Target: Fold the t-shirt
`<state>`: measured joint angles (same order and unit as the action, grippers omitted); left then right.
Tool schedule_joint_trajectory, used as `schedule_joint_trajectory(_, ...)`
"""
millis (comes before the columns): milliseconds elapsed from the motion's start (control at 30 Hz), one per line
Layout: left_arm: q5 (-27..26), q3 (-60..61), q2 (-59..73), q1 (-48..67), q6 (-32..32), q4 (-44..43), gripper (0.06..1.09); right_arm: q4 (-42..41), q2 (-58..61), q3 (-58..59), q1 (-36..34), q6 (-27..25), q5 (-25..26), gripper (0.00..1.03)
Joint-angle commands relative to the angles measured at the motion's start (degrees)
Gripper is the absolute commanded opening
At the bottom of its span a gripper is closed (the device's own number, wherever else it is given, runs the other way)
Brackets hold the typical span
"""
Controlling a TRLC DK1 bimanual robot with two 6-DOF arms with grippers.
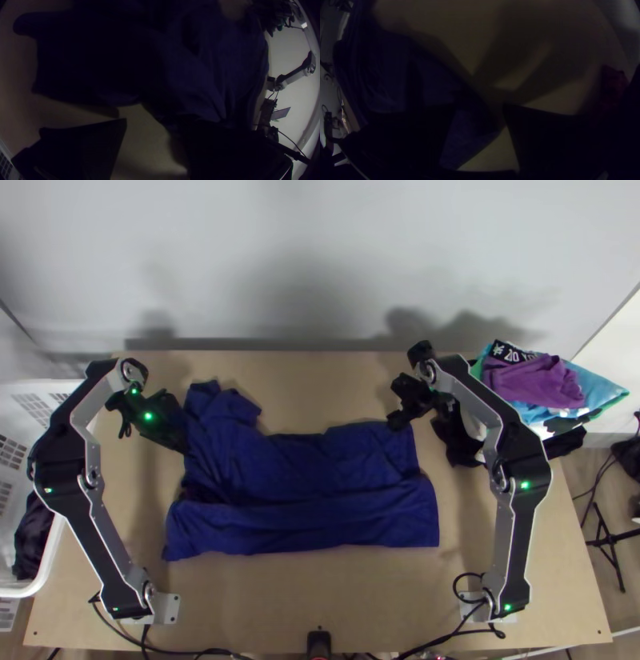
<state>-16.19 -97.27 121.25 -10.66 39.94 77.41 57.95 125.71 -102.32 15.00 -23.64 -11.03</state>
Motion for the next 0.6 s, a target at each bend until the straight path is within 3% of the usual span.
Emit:
schedule_joint_trajectory(0, -1.48, 0.07, 0.39, 0.99, -0.83, -0.33, 0.81, 0.05, 0.5, -0.25, 0.29, 0.08, -0.75, 0.64)
schedule_joint_trajectory(300, -3.59, -0.46, 1.09, 2.04, -1.97, -0.15, 0.79, 0.41, 0.76, -0.33, 0.11, 0.0, -0.75, 0.64)
schedule_joint_trajectory(433, -5.08, -0.64, 1.09, 2.22, -2.41, 0.29, 0.67, 0.49, 0.68, -0.33, 0.11, 0.17, -0.75, 0.58)
schedule_joint_trajectory(567, -5.44, -0.64, 1.53, 2.66, -3.56, 0.82, 0.46, 0.58, 0.59, -0.42, 0.55, 0.17, -0.75, 0.5)
